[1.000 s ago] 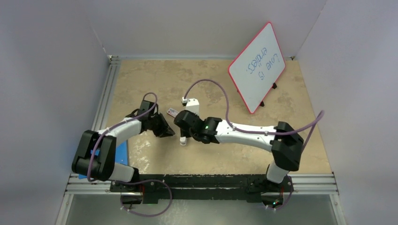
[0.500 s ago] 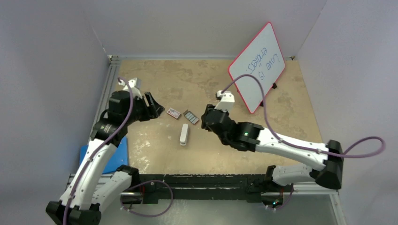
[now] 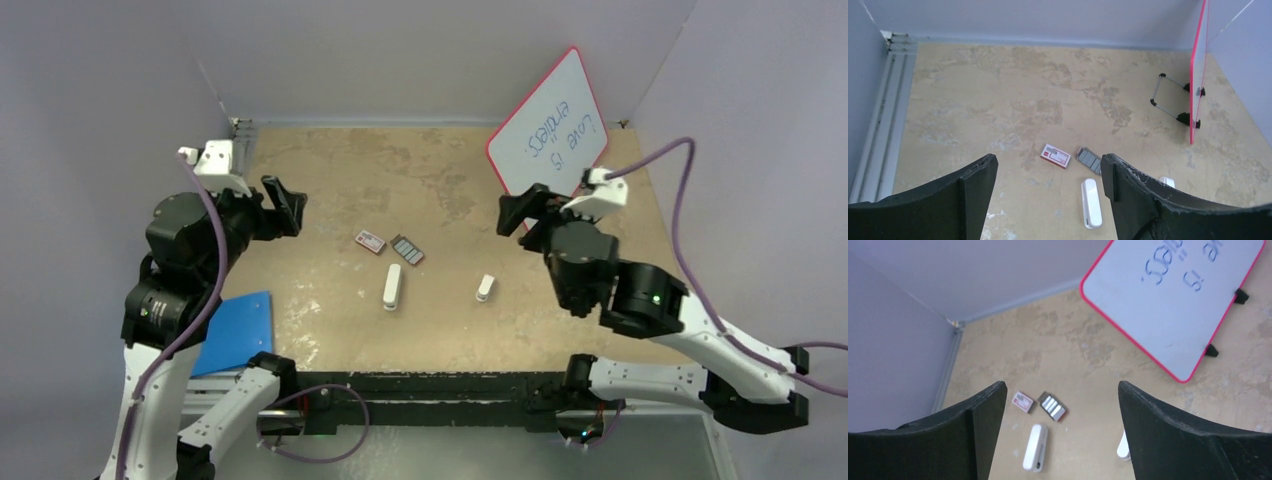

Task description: Load the staples into the stapler

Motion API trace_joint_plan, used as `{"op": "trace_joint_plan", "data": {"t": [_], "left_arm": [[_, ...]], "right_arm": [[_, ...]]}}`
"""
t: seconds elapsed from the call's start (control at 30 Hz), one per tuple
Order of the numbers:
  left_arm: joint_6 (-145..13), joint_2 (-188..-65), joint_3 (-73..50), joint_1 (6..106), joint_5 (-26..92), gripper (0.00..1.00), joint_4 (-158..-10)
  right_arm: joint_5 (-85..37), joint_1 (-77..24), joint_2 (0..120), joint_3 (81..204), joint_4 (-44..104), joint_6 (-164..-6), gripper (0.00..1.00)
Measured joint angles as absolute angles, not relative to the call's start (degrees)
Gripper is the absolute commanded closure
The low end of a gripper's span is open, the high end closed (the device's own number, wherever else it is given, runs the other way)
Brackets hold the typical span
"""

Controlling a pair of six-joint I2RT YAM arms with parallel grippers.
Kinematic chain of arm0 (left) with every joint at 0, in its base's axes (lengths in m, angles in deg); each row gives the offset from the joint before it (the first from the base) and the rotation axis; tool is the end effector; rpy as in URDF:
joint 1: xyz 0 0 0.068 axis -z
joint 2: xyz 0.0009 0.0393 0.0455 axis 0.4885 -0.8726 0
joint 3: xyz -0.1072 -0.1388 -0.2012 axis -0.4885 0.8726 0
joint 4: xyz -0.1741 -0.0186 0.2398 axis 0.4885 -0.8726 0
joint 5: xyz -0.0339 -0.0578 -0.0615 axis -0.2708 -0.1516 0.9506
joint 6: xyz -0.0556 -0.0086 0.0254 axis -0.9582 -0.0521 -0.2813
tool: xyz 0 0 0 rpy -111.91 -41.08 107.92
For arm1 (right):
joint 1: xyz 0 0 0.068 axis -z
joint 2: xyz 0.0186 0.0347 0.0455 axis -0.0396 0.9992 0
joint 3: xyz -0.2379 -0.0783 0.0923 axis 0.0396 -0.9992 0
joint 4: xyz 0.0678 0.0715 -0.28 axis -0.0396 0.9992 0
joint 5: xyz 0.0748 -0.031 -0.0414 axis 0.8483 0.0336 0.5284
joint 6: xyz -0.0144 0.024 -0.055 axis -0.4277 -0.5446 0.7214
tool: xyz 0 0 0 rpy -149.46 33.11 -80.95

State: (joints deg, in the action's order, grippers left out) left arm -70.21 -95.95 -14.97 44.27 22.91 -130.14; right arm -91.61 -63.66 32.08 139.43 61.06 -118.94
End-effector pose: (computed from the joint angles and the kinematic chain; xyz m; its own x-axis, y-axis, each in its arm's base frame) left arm 0.1605 -0.0413 0.4642 -0.2702 -0.2052 -0.9407 0.1581 0.9543 -0.2536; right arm 0.1211 0.1721 0.4506 -0.1381 0.4965 -0.8570 -0.0320 0.8626 0.5049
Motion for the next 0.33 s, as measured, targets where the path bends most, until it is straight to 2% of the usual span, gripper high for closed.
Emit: {"op": "trace_joint_plan", "data": {"t": [0.33], "left_arm": [[-68.44, -93.76, -18.75, 44.27, 21.99, 0.2, -132.72]], "right_arm": [[-95.78, -63.6, 25.0, 143.02, 58.94, -113.19, 0.09]]}}
